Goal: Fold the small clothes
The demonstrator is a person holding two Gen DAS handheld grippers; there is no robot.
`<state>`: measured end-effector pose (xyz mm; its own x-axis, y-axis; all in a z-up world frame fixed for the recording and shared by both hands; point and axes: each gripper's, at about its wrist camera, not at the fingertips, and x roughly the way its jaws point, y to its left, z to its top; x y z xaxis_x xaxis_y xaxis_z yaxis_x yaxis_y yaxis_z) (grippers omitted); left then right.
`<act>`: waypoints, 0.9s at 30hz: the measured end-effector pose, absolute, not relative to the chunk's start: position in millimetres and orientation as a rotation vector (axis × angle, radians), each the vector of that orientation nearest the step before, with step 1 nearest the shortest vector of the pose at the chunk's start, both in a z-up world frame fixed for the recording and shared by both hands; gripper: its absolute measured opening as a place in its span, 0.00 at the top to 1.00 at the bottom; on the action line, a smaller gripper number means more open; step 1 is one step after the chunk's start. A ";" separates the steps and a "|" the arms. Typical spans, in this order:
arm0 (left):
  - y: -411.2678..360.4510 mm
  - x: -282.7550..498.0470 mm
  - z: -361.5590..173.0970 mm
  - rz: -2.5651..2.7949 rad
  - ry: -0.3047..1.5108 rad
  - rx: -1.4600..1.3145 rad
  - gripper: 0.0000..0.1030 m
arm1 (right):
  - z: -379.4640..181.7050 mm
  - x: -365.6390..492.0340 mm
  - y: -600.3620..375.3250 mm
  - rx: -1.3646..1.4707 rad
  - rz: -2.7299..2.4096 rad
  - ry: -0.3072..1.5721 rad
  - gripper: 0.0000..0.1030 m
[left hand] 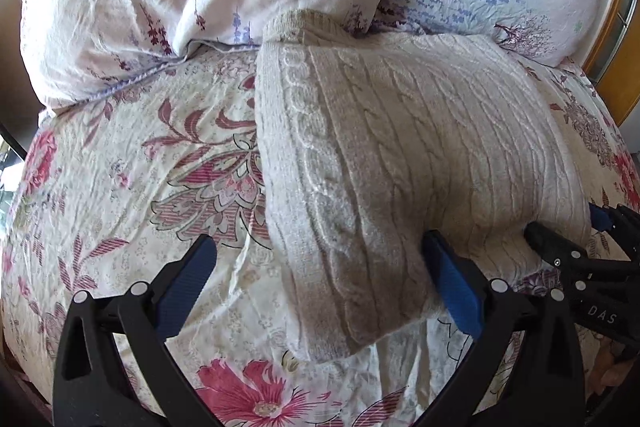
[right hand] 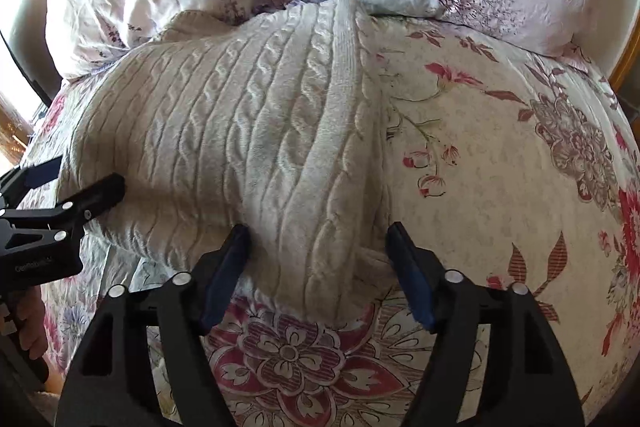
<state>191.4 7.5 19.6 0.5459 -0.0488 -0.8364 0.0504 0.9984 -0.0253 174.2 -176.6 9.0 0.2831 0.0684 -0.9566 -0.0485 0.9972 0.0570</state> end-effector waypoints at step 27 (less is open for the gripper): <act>29.9 96.4 4.9 0.031 0.991 0.027 0.02 | 33.0 113.7 -208.0 0.294 0.085 1.252 0.35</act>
